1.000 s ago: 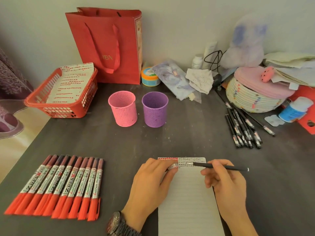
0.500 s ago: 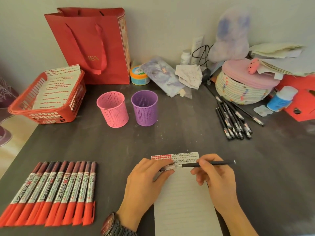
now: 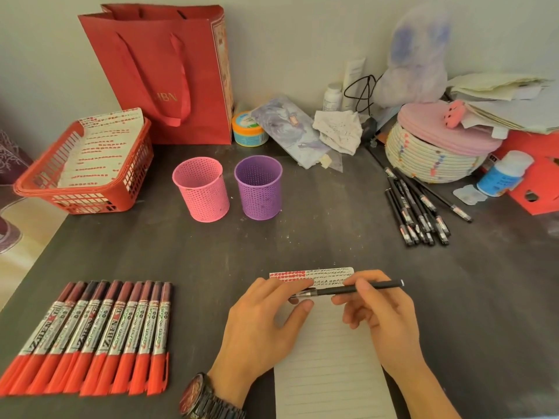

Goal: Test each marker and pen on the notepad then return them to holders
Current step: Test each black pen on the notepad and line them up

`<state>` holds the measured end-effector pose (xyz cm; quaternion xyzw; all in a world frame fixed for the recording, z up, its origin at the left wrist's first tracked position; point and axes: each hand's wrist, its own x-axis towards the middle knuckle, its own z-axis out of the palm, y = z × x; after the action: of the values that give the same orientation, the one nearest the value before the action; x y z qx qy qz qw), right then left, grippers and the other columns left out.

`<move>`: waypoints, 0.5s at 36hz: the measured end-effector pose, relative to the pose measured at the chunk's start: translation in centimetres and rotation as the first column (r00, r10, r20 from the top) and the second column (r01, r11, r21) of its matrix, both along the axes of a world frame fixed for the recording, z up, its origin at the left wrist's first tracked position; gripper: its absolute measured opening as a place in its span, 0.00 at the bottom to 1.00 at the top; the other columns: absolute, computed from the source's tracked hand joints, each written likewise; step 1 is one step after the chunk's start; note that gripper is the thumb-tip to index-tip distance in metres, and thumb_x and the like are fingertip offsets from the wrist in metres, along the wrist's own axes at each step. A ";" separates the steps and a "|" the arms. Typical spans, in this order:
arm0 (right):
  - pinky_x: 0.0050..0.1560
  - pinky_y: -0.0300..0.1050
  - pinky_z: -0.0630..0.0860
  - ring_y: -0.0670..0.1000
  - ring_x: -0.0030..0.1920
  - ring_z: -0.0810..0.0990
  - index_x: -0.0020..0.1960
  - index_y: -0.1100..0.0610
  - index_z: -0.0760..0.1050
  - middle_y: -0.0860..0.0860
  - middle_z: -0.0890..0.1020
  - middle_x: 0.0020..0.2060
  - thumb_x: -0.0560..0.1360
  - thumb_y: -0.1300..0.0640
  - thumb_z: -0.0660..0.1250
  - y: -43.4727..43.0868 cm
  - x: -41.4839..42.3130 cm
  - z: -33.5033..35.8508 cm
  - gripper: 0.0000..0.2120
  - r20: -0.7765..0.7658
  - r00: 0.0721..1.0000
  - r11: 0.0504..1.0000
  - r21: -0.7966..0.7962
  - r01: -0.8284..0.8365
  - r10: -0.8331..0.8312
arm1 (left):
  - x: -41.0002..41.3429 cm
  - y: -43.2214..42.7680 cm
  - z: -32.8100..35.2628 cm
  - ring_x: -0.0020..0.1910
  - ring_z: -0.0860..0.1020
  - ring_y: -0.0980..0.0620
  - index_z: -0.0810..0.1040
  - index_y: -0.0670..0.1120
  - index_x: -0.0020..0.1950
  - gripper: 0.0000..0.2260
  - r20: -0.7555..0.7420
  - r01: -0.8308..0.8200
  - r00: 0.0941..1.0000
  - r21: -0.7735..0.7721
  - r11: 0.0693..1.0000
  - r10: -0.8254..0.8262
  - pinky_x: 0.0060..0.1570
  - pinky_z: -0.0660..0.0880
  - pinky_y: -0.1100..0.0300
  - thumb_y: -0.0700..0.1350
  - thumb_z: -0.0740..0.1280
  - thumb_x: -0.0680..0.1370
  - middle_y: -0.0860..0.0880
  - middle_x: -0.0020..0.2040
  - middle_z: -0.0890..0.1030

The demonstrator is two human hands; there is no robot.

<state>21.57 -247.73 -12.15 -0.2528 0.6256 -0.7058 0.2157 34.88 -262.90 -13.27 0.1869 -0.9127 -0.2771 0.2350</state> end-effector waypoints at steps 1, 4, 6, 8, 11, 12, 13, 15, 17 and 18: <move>0.29 0.43 0.77 0.58 0.30 0.81 0.49 0.51 0.82 0.61 0.86 0.40 0.78 0.50 0.65 0.0 0.0 0.0 0.08 0.009 1.000 1.000 0.001 0.002 -0.002 | 0.0 0.0 0.0 0.48 0.71 0.69 0.77 0.60 0.65 0.16 -0.004 -0.002 1.000 0.000 1.000 0.002 0.46 0.70 0.75 0.61 0.59 0.81 0.65 0.57 0.78; 0.29 0.43 0.77 0.58 0.30 0.81 0.49 0.50 0.80 0.60 0.86 0.40 0.77 0.52 0.66 -0.1 0.0 0.0 0.05 0.001 1.000 0.999 0.035 0.023 -0.023 | 0.0 -0.1 0.0 0.48 0.71 0.70 0.76 0.61 0.64 0.14 -0.008 -0.010 1.000 0.000 1.000 0.010 0.46 0.70 0.76 0.60 0.60 0.81 0.66 0.57 0.78; 0.30 0.42 0.78 0.56 0.30 0.82 0.48 0.49 0.80 0.58 0.87 0.40 0.77 0.50 0.70 -0.2 0.0 0.0 0.03 -0.027 0.999 0.997 0.074 0.033 -0.031 | 0.0 -0.2 -0.1 0.48 0.72 0.69 0.77 0.61 0.63 0.13 -0.016 -0.005 1.000 0.004 1.000 0.005 0.47 0.71 0.75 0.59 0.62 0.80 0.66 0.57 0.78; 0.30 0.41 0.78 0.54 0.30 0.82 0.48 0.48 0.81 0.56 0.87 0.39 0.75 0.52 0.70 -0.3 0.1 0.1 0.03 -0.065 0.998 0.994 0.103 0.031 -0.025 | 0.1 -0.3 -0.3 0.50 0.73 0.68 0.78 0.61 0.63 0.13 -0.039 0.005 0.999 0.011 1.000 -0.005 0.50 0.71 0.74 0.59 0.63 0.80 0.66 0.58 0.79; 0.30 0.40 0.78 0.53 0.31 0.82 0.48 0.46 0.82 0.55 0.87 0.39 0.74 0.52 0.69 -0.4 0.3 0.3 0.05 -0.084 0.996 0.993 0.110 0.035 -0.026 | 0.0 -0.4 -0.5 0.51 0.75 0.65 0.80 0.59 0.61 0.13 -0.097 0.004 0.995 0.028 1.000 -0.001 0.51 0.73 0.70 0.58 0.65 0.79 0.66 0.57 0.80; 0.30 0.40 0.78 0.52 0.31 0.83 0.48 0.46 0.82 0.54 0.87 0.39 0.74 0.52 0.70 -0.5 0.3 0.4 0.05 -0.091 0.996 0.993 0.115 0.035 -0.024 | 0.0 -0.4 -0.5 0.51 0.75 0.64 0.81 0.59 0.61 0.12 -0.115 0.000 0.993 0.025 1.000 0.003 0.50 0.73 0.69 0.57 0.66 0.79 0.65 0.57 0.80; 0.30 0.40 0.78 0.53 0.31 0.83 0.48 0.45 0.82 0.54 0.87 0.39 0.74 0.52 0.70 -0.5 0.2 0.5 0.05 -0.098 0.995 0.992 0.120 0.033 -0.021 | -0.1 -0.4 -0.6 0.51 0.76 0.63 0.82 0.58 0.60 0.12 -0.130 -0.002 0.992 0.016 1.000 0.004 0.50 0.73 0.69 0.57 0.66 0.79 0.65 0.56 0.81; 0.30 0.41 0.78 0.53 0.32 0.83 0.49 0.45 0.82 0.54 0.87 0.39 0.74 0.52 0.70 -0.5 0.2 0.5 0.05 -0.107 0.994 0.991 0.128 0.034 -0.020 | -0.1 -0.4 -0.7 0.51 0.75 0.62 0.83 0.57 0.60 0.12 -0.146 0.003 0.989 -0.016 1.000 -0.005 0.50 0.73 0.69 0.57 0.66 0.79 0.64 0.55 0.82; 0.30 0.40 0.78 0.52 0.32 0.83 0.49 0.44 0.83 0.54 0.87 0.39 0.73 0.51 0.70 -0.4 0.2 0.6 0.05 -0.110 0.994 0.990 0.134 0.037 -0.022 | -0.3 -0.3 -0.9 0.50 0.74 0.63 0.83 0.57 0.59 0.12 -0.161 0.010 0.987 -0.039 0.999 -0.016 0.50 0.72 0.70 0.57 0.65 0.79 0.64 0.54 0.82; 0.30 0.39 0.78 0.51 0.32 0.83 0.49 0.44 0.83 0.54 0.87 0.39 0.73 0.50 0.70 -0.4 0.2 0.7 0.06 -0.109 0.994 0.989 0.140 0.038 -0.023 | -0.3 -0.2 -1.0 0.50 0.74 0.64 0.84 0.57 0.59 0.12 -0.172 0.009 0.985 -0.041 0.999 -0.016 0.50 0.71 0.71 0.57 0.66 0.79 0.64 0.53 0.82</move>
<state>21.76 -248.09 -11.49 -0.2646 0.6885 -0.6484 0.1884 34.54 -263.09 -14.30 0.1515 -0.8956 -0.2752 0.3150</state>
